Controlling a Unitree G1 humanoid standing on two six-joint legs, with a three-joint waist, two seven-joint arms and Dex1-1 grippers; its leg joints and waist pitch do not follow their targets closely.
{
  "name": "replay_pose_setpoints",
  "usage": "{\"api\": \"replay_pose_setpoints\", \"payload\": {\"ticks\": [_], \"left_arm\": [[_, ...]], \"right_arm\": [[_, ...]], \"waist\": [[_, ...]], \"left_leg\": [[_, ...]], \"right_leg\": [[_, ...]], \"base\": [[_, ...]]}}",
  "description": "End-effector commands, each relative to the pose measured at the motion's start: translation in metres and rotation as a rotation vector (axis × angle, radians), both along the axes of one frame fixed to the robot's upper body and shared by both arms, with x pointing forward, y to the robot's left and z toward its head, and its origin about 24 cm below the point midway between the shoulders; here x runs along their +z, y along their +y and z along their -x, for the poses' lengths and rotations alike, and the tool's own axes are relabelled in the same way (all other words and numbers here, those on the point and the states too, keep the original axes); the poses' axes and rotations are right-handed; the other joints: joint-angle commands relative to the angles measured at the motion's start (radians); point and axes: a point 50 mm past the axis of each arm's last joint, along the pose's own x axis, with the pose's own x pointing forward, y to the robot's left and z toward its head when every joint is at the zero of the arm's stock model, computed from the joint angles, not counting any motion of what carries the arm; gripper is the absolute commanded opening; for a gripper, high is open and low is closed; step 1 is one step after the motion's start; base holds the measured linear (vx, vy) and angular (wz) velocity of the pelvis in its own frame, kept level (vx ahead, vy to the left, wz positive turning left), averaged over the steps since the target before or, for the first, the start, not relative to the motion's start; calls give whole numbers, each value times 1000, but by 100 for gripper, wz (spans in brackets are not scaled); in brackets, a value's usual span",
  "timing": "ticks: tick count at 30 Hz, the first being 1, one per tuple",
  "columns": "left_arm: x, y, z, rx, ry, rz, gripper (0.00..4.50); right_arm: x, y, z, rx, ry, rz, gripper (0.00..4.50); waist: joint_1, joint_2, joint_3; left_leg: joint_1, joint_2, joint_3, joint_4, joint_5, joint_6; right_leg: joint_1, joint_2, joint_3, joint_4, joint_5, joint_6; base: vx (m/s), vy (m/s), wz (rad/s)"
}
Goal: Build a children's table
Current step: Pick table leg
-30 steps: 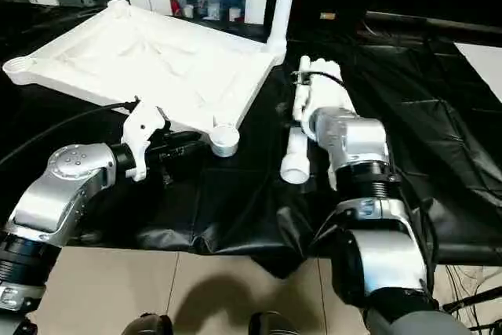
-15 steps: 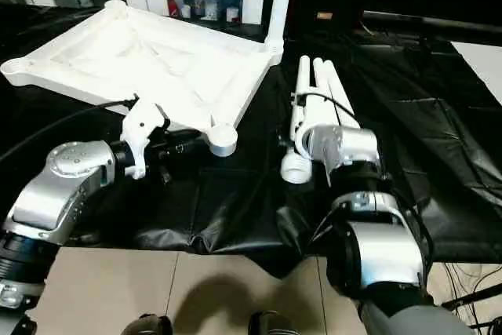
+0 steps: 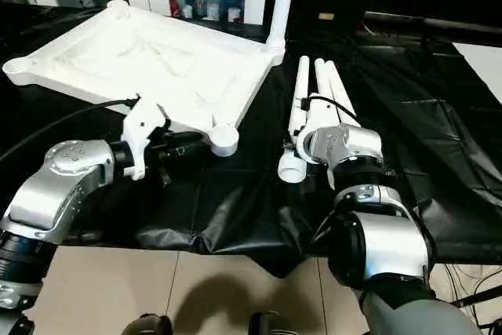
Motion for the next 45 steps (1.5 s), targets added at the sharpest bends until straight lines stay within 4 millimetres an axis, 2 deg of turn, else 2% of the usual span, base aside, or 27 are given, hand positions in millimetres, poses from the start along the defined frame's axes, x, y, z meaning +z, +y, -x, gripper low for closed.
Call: {"api": "replay_pose_setpoints", "payload": {"ticks": [1,7,12,14,18,20,21,23,24,25,26,27,29,30,31,32,33,34,35,36,37,38,39,40,41,42,45], "left_arm": [[2,-4,3,-33,-25,-34,100],[-1,0,3,-17,-23,-85,100],[3,1,-1,29,-38,-11,100],[7,3,-4,82,-39,55,100],[8,1,-2,100,-10,87,144],[5,3,-4,168,8,66,144],[3,4,-4,186,43,64,167],[1,4,-5,226,113,100,180],[2,3,-5,222,116,112,186],[2,3,-4,220,117,117,186],[3,2,-4,216,106,128,209],[5,-2,-4,214,94,159,209],[9,-5,-8,245,106,244,228],[12,-6,-11,267,110,272,236],[16,-7,-14,291,112,307,236],[19,-7,-16,309,117,328,247],[26,-10,-17,317,165,351,256],[26,-10,-17,317,165,351,262],[34,-13,-18,296,167,370,268],[46,-16,-19,270,156,408,284],[47,-17,-19,267,156,414,284],[56,-19,-19,246,149,449,296],[63,-21,-20,225,145,498,296],[63,-21,-20,225,145,498,303],[70,-24,-21,208,157,551,307],[84,-32,-22,137,184,668,316],[92,-40,-24,94,227,738,337]], "right_arm": [[1,-4,-1,-27,1,-4,312],[1,-4,-3,-43,-15,-22,269],[4,-1,-4,-46,-41,-43,233],[6,1,-5,-46,-52,-59,214],[7,4,-5,-56,-77,-80,187],[10,7,-4,-60,-101,-88,187],[11,8,-4,-60,-107,-90,186],[15,9,-3,-69,-136,-95,185],[17,9,-3,-75,-151,-100,185],[18,9,-3,-78,-157,-102,185],[20,9,-2,-85,-168,-104,185],[24,6,0,-103,-208,-98,185],[38,3,2,-106,-383,-103,185],[45,1,4,-96,-455,-86,185],[51,-1,6,-75,-516,-76,185],[55,-2,9,-63,-549,-70,184],[61,-7,15,-78,-585,-74,184],[61,-7,15,-78,-585,-74,184],[68,-9,20,-75,-635,-100,184],[76,-10,27,-52,-712,-160,184],[77,-10,27,-49,-721,-167,184],[83,-9,32,-25,-782,-213,184],[86,-8,35,4,-816,-256,184],[86,-8,35,4,-816,-256,184],[87,-5,37,40,-836,-313,184],[91,4,45,176,-876,-426,184],[91,12,50,295,-883,-474,184]], "waist": [[4,8,-101],[6,9,-105],[13,13,-110],[15,11,-111],[16,9,-113],[17,13,-111],[18,12,-113],[17,23,-114],[17,20,-113],[18,28,-115],[20,24,-115],[22,39,-116],[24,37,-116],[29,33,-120],[33,37,-120],[31,34,-119],[32,25,-118],[36,27,-117],[34,27,-116],[40,11,-118],[42,19,-116],[39,15,-117],[39,11,-118],[40,11,-118],[38,6,-118],[39,7,-118],[38,-4,-119]], "left_leg": [[17,5,-1,-56,-176,-32],[18,5,-1,-54,-161,-29],[17,5,-1,-53,-160,-31],[15,4,-1,-52,-157,-32],[17,6,0,-51,-156,-25],[17,7,0,-52,-151,-26],[18,6,-1,-51,-148,-25],[20,4,-2,-51,-147,-33],[19,2,0,-51,-147,-31],[20,2,-2,-51,-152,-34],[19,1,-3,-52,-155,-35],[21,1,-5,-50,-158,-40],[19,1,-4,-51,-163,-38],[23,3,-3,-50,-155,-32],[19,0,-4,-50,-152,-27],[18,0,-5,-50,-166,-27],[18,-1,-5,-52,-170,-26],[22,-1,-5,-51,-176,-27],[19,-1,-7,-52,-179,-27],[18,-2,-5,-52,-170,-20],[19,1,-6,-51,-173,-13],[12,-2,-7,-53,-161,-12],[12,-2,-6,-52,-164,-11],[12,-3,-5,-50,-166,-7],[11,-4,-4,-50,-165,-3],[11,-5,-2,-47,-165,10],[6,-5,-3,-46,-152,25]], "right_leg": [[64,-53,35,-66,-223,-177],[64,-52,34,-62,-201,-180],[66,-53,33,-59,-168,-198],[69,-52,34,-56,-150,-205],[67,-53,33,-57,-165,-199],[66,-49,34,-56,-153,-187],[66,-50,33,-56,-154,-185],[66,-48,33,-56,-150,-183],[66,-47,33,-58,-146,-180],[66,-46,32,-60,-140,-180],[68,-46,32,-59,-141,-181],[67,-48,32,-56,-140,-182],[69,-46,32,-60,-121,-176],[67,-47,33,-60,-103,-178],[72,-45,31,-59,-106,-179],[72,-45,31,-63,-131,-174],[74,-44,30,-65,-151,-169],[70,-46,31,-66,-189,-157],[71,-46,29,-67,-211,-151],[73,-50,30,-71,-243,-130],[67,-52,32,-73,-253,-123],[72,-48,29,-73,-251,-118],[71,-48,29,-74,-255,-115],[70,-50,29,-75,-262,-118],[71,-48,28,-76,-266,-118],[71,-50,28,-78,-272,-125],[73,-48,25,-79,-266,-130]], "base": [[0,0,0],[0,0,0],[0,0,0],[0,0,0],[0,0,0],[0,0,0],[0,0,0],[0,0,0],[0,0,0],[0,0,0],[0,0,0],[0,0,0],[0,0,0],[0,0,0],[0,0,0],[0,0,0],[0,0,0],[0,0,0],[0,0,0],[0,0,0],[0,0,0],[0,0,0],[0,0,0],[0,0,0],[0,0,0],[0,0,0],[0,0,0]]}}
